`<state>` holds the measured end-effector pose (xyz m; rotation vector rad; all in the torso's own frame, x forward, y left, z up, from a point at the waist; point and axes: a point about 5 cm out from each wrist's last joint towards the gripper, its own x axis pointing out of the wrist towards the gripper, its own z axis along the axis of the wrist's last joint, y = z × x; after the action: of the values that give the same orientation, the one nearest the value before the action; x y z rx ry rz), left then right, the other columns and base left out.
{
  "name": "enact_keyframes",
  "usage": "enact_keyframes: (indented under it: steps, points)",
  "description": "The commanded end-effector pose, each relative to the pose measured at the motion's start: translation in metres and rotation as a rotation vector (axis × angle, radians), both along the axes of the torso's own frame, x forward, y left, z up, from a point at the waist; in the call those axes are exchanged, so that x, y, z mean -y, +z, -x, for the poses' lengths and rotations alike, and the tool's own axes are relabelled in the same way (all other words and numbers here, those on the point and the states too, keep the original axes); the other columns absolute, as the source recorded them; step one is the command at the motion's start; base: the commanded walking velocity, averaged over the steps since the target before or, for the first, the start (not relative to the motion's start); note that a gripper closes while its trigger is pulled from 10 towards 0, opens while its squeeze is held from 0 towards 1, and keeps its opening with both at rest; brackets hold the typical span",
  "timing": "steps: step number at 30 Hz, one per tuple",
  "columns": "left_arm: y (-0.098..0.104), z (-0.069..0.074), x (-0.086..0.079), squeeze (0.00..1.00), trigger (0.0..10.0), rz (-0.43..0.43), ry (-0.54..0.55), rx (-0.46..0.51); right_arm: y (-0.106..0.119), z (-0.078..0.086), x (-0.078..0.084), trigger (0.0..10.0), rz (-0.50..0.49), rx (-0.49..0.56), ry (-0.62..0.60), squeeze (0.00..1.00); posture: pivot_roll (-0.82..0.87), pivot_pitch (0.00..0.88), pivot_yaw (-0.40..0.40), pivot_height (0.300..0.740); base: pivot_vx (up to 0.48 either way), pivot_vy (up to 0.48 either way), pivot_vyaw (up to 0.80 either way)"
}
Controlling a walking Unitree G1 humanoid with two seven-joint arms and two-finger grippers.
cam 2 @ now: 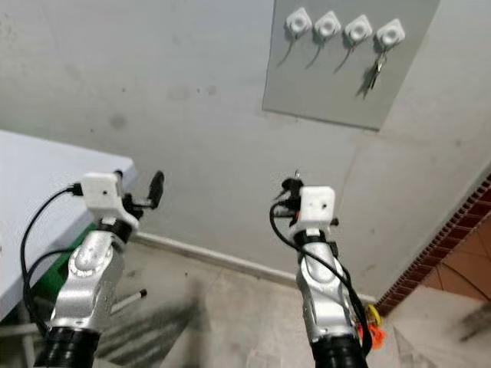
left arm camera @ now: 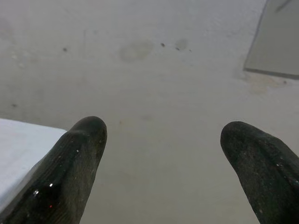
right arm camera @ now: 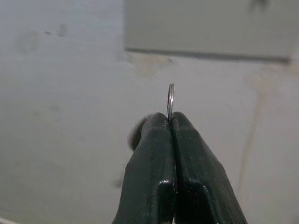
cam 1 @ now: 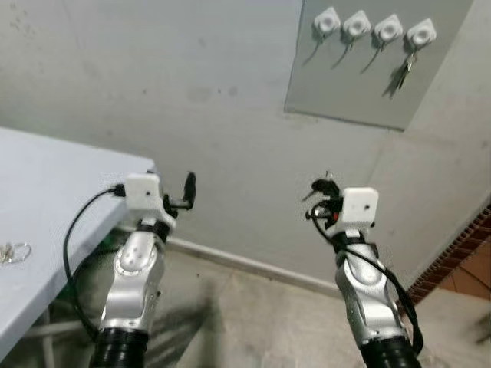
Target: Hang keys on a hook
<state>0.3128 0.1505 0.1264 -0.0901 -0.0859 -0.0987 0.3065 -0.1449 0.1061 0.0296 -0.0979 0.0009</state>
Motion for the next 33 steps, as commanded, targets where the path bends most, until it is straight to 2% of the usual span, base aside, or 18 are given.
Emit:
enact_keyframes:
  steps: [1,11,12,15,23,33]
  points:
    - [0.004,-0.003,0.002,0.0,10.0,0.006,0.0,-0.006,0.001,0.001,0.001,10.0,-0.009,-0.005,-0.026,0.0,-0.02,0.0,0.003,0.74,0.0,0.0,0.0]
    - [0.007,-0.005,0.003,0.0,10.0,-0.021,-0.022,-0.002,-0.005,0.005,0.012,10.0,-0.058,-0.074,-0.095,0.0,-0.05,0.0,0.037,0.74,0.0,0.0,0.0]
    - [0.007,-0.006,0.003,0.0,10.0,-0.023,-0.024,-0.003,-0.003,0.006,0.014,10.0,-0.03,-0.054,-0.097,0.0,-0.06,0.0,0.043,0.74,0.0,0.0,0.0]
    - [0.008,-0.007,0.003,0.0,10.0,-0.022,-0.026,-0.004,-0.004,0.008,0.014,10.0,-0.05,-0.055,-0.089,0.0,-0.06,0.0,0.047,0.74,0.0,0.0,0.0]
    - [0.008,-0.009,0.007,0.0,10.0,-0.017,-0.049,-0.023,-0.002,0.014,0.013,10.0,-0.019,-0.023,-0.088,0.0,-0.07,0.0,0.059,0.74,0.0,0.0,0.0]
    - [0.016,-0.006,0.009,0.0,10.0,-0.045,-0.114,0.024,0.023,0.011,0.015,10.0,-0.034,0.115,-0.064,0.0,-0.07,0.0,0.039,0.74,0.0,0.0,0.0]
